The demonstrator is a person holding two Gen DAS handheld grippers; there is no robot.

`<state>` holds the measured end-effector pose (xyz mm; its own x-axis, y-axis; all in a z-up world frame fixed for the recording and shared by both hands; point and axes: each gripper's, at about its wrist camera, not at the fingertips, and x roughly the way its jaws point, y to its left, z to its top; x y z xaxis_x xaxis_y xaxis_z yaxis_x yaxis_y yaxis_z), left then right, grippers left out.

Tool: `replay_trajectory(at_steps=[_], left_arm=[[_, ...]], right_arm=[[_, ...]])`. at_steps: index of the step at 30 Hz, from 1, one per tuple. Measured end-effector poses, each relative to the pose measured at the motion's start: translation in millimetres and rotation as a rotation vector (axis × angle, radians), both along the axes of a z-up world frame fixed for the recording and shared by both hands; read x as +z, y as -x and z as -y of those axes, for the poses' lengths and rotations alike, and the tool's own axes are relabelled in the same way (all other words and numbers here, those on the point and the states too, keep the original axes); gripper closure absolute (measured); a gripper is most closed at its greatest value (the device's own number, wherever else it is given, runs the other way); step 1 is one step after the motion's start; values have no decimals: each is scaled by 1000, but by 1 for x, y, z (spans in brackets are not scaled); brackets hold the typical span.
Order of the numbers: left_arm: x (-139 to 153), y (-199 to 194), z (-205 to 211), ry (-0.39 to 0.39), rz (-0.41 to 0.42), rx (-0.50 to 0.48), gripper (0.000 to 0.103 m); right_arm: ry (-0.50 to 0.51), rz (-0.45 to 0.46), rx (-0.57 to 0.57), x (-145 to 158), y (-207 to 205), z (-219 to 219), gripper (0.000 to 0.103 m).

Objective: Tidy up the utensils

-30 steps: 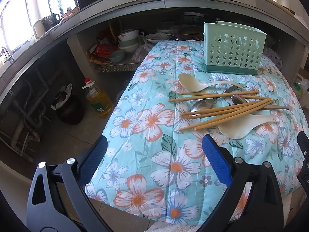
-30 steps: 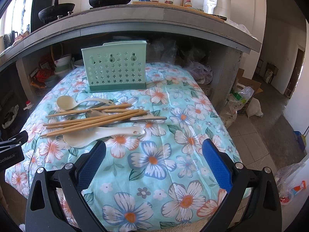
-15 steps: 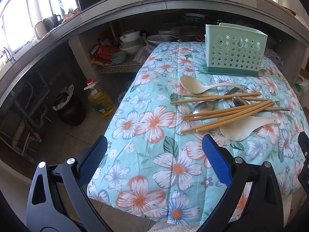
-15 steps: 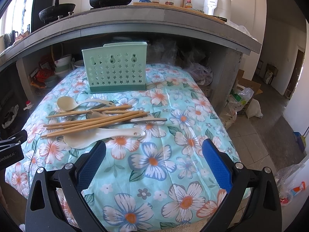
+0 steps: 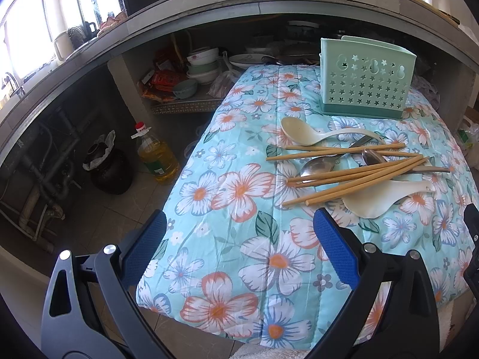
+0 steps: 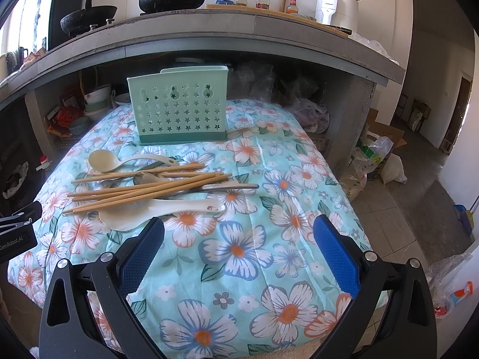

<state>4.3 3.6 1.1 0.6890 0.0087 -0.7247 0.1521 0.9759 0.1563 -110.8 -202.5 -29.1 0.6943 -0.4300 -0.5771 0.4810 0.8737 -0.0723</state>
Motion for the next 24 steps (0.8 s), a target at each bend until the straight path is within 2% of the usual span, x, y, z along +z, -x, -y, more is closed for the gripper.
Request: replay_trajectory(at_steps=[24], left_arm=[[1, -1, -3, -3, 2, 3, 9]], right_arm=[[3, 0, 0, -1, 0, -1, 6]])
